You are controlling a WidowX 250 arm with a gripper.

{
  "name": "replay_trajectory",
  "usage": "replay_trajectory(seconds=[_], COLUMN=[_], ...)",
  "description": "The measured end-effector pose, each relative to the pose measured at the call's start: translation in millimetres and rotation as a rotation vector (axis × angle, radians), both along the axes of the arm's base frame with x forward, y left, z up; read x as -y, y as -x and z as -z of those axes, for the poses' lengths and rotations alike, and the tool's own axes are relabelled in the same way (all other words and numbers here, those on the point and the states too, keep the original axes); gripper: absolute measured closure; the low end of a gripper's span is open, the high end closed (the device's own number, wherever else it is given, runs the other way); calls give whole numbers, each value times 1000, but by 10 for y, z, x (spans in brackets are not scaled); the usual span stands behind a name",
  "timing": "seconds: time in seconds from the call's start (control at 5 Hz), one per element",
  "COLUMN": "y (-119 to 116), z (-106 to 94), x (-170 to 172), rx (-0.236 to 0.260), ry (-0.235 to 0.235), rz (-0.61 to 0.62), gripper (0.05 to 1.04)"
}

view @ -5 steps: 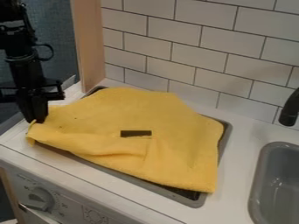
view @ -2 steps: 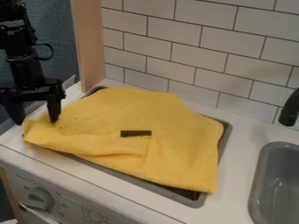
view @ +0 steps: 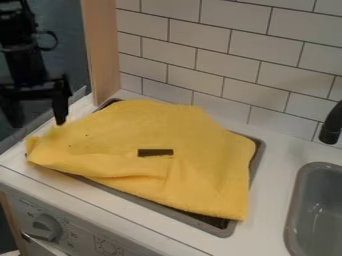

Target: Unfold the cloth from right to left

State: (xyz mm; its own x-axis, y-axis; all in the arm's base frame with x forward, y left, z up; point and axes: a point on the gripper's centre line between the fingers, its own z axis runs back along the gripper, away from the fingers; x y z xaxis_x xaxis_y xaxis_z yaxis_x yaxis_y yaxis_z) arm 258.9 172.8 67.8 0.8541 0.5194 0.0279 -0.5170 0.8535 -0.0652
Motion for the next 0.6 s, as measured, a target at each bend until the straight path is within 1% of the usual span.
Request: replay_trajectory(seconds=[0.2, 0.4, 0.6], y=[-9, 7, 0], z=[-203, -315, -325], x=[68, 148, 145], rx=[44, 86, 93], ry=[6, 8, 4], rz=[-12, 10, 12], gripper=[84, 85, 84])
